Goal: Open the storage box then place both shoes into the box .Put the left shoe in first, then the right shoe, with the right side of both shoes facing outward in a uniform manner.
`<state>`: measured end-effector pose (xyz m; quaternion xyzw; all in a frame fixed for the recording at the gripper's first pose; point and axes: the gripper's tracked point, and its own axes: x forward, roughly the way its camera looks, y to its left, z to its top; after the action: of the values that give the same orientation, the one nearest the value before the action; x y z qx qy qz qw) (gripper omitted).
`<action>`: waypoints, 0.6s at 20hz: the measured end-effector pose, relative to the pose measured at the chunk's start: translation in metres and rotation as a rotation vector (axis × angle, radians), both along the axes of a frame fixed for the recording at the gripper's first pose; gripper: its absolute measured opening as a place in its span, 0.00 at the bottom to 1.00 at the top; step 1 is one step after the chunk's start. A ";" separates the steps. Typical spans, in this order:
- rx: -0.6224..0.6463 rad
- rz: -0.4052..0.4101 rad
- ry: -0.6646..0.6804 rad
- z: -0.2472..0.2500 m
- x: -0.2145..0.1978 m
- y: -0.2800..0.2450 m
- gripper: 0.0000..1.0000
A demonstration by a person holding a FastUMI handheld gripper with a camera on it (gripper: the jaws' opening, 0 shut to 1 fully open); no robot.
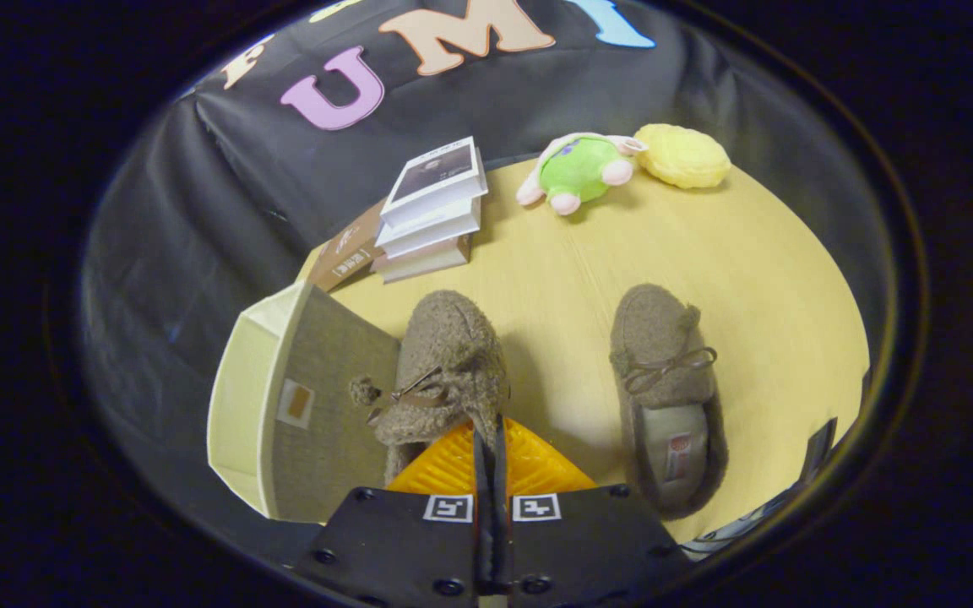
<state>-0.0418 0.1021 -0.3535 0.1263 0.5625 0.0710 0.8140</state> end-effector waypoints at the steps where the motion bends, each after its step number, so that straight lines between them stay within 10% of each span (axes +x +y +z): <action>1: -0.001 -0.004 -0.007 0.007 0.002 0.004 0.03; 12: 0.081 0.010 -0.100 0.085 0.033 0.087 0.03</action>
<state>-0.0086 0.1888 -0.2684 0.1528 0.5183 0.1039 0.8350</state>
